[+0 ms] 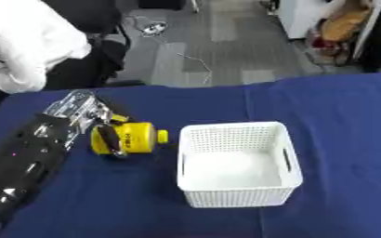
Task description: Pick up objects on the table and place them in the box.
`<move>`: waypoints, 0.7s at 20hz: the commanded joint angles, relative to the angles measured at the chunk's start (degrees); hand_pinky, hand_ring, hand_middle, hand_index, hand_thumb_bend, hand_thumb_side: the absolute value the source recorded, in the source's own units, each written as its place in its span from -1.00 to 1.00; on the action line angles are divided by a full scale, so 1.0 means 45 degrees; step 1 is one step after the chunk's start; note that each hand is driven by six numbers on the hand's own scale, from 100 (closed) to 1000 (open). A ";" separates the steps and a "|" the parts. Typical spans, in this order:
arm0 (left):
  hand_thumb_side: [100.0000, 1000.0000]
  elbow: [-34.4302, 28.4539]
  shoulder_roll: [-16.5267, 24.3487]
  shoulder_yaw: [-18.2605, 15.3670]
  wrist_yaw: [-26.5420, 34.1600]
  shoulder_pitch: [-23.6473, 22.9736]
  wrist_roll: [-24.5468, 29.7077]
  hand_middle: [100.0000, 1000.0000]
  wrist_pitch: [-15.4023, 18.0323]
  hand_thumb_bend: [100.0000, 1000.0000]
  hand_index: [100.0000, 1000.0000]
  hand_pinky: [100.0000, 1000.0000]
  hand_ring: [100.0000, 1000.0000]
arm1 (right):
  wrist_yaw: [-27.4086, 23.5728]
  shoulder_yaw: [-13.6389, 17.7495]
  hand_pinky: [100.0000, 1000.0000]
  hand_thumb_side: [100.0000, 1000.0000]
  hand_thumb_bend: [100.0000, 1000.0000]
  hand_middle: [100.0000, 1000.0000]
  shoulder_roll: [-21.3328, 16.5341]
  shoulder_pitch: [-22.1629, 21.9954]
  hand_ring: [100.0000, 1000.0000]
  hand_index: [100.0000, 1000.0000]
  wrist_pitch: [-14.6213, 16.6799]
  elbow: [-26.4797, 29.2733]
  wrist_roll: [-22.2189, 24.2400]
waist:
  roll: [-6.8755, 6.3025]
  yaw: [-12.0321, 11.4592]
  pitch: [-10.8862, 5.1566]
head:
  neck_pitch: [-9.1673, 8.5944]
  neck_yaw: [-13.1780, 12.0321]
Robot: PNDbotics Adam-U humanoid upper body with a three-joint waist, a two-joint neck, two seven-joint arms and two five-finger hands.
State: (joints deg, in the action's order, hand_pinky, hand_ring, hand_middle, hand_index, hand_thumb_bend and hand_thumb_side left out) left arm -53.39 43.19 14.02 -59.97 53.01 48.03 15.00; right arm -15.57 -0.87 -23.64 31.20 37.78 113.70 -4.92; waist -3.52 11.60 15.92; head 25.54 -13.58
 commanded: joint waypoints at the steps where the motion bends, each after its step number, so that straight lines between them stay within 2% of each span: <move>1: 0.06 0.0103 0.0160 -0.0063 0.0023 -0.0035 0.0874 0.41 0.0767 -0.23 0.76 0.16 0.12 | -0.0041 0.0109 -0.53 0.78 -0.65 -0.18 -0.0096 0.0245 -0.34 0.04 0.0011 0.0197 0.0027 | 0.0023 0.0014 -0.0186 | -0.0127 -0.0071; 5: 0.07 0.0082 0.0149 -0.0101 0.0093 -0.0072 0.0874 0.25 0.0760 -0.28 0.66 0.02 0.01 | -0.0041 0.0111 -0.53 0.78 -0.65 -0.18 -0.0091 0.0247 -0.34 0.04 0.0010 0.0197 0.0028 | 0.0028 0.0013 -0.0183 | -0.0123 -0.0064; 8: 0.13 -0.0048 0.0152 -0.0148 0.0235 -0.0101 0.0868 0.09 0.0739 -0.45 0.51 -0.14 -0.11 | -0.0040 0.0112 -0.53 0.78 -0.65 -0.18 -0.0089 0.0247 -0.34 0.04 0.0007 0.0197 0.0030 | 0.0034 0.0008 -0.0184 | -0.0119 -0.0056; 10: 0.28 -0.0284 0.0157 -0.0225 0.0404 -0.0121 0.0590 -0.07 0.0697 -0.70 0.34 -0.36 -0.24 | -0.0039 0.0114 -0.53 0.78 -0.65 -0.18 -0.0089 0.0247 -0.34 0.04 0.0006 0.0197 0.0030 | 0.0038 0.0002 -0.0186 | -0.0119 -0.0047; 12: 0.58 -0.0430 0.0172 -0.0246 0.0606 -0.0184 0.0090 -0.18 0.0649 -0.95 0.17 -0.52 -0.36 | -0.0040 0.0116 -0.53 0.78 -0.65 -0.18 -0.0085 0.0250 -0.34 0.04 0.0005 0.0197 0.0029 | 0.0044 -0.0001 -0.0186 | -0.0122 -0.0046; 14: 0.64 -0.0460 0.0178 -0.0232 0.0750 -0.0243 -0.0403 -0.27 0.0593 -0.90 0.04 -0.65 -0.47 | -0.0042 0.0115 -0.53 0.79 -0.65 -0.18 -0.0080 0.0253 -0.34 0.04 0.0004 0.0197 0.0029 | 0.0049 0.0002 -0.0185 | -0.0124 -0.0050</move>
State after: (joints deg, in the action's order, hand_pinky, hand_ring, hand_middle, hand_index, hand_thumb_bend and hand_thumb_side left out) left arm -54.86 43.19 13.17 -57.26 51.68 46.12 16.53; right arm -15.57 -0.86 -23.62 31.21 37.78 113.70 -4.92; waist -3.51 11.58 15.92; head 25.53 -13.58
